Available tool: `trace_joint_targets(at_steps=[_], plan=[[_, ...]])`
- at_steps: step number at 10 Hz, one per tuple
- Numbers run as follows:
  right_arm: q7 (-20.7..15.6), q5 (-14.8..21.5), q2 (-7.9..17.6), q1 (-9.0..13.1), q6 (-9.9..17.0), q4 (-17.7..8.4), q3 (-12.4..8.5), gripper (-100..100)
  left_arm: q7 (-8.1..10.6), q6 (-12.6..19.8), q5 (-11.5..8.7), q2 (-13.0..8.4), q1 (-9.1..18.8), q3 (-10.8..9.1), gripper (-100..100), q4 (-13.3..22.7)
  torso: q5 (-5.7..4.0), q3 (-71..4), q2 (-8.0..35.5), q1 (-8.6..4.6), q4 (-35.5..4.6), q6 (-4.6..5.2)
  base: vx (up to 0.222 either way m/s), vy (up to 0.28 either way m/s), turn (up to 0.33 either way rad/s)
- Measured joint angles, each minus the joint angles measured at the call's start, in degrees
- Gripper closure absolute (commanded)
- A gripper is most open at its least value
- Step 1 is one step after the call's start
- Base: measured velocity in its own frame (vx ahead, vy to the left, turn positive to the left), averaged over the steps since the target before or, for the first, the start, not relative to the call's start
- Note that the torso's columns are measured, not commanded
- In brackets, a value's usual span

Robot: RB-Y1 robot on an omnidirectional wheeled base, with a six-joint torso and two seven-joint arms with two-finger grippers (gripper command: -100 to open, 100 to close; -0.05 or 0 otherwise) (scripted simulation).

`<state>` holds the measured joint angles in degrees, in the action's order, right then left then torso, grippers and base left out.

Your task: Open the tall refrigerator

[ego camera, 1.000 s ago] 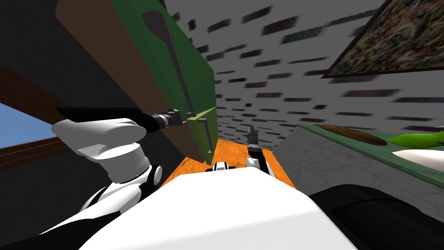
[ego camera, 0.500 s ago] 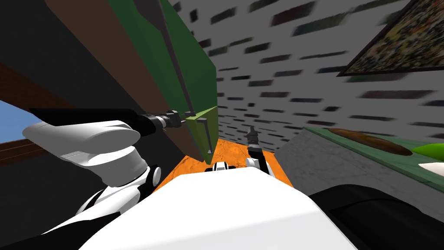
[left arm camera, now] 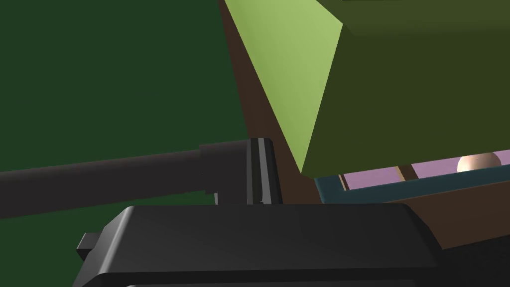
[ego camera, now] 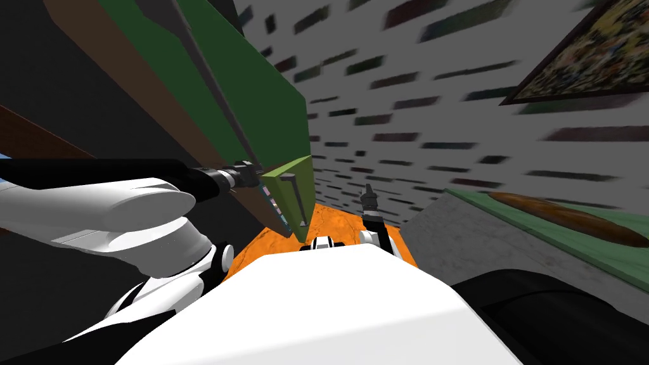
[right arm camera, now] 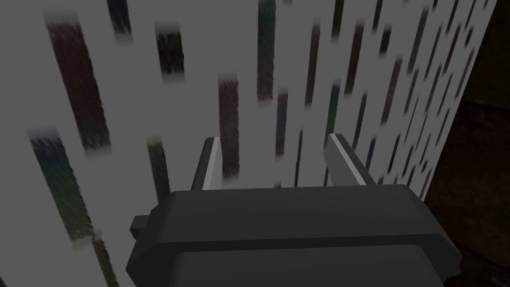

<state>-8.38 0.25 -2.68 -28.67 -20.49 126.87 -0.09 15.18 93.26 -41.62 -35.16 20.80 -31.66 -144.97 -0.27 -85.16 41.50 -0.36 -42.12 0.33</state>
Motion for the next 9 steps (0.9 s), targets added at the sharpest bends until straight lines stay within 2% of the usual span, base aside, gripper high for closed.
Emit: trace_joint_targets(at_steps=[2,3,8,9], plan=[[0.00,0.00,0.00,-0.01,0.00,0.00,-0.01,0,0.66,1.20,0.95,-0.08,-0.20,-1.81,100,-1.69,0.28,0.58,0.78,0.39,-0.17,-0.33,0.043,-0.301,0.085],[0.00,0.00,0.01,0.01,0.00,0.00,-0.01,0,0.83,1.62,1.44,-0.06,-0.22,-2.07,100,-1.85,0.34,0.78,1.08,0.64,-0.26,-0.32,0.005,-0.245,0.060],[0.00,0.00,0.00,0.00,0.00,-0.01,0.00,0,1.85,4.34,4.87,0.03,-0.98,-4.91,100,-4.25,0.17,0.52,0.68,0.03,-0.13,-0.32,0.026,-0.283,0.074],[0.00,0.00,0.02,0.01,0.00,0.00,-0.02,0,1.92,4.50,5.00,0.06,-1.00,-4.96,-100,-4.32,0.33,0.57,0.76,0.74,-0.16,-0.31,0.000,-0.030,-0.013]])
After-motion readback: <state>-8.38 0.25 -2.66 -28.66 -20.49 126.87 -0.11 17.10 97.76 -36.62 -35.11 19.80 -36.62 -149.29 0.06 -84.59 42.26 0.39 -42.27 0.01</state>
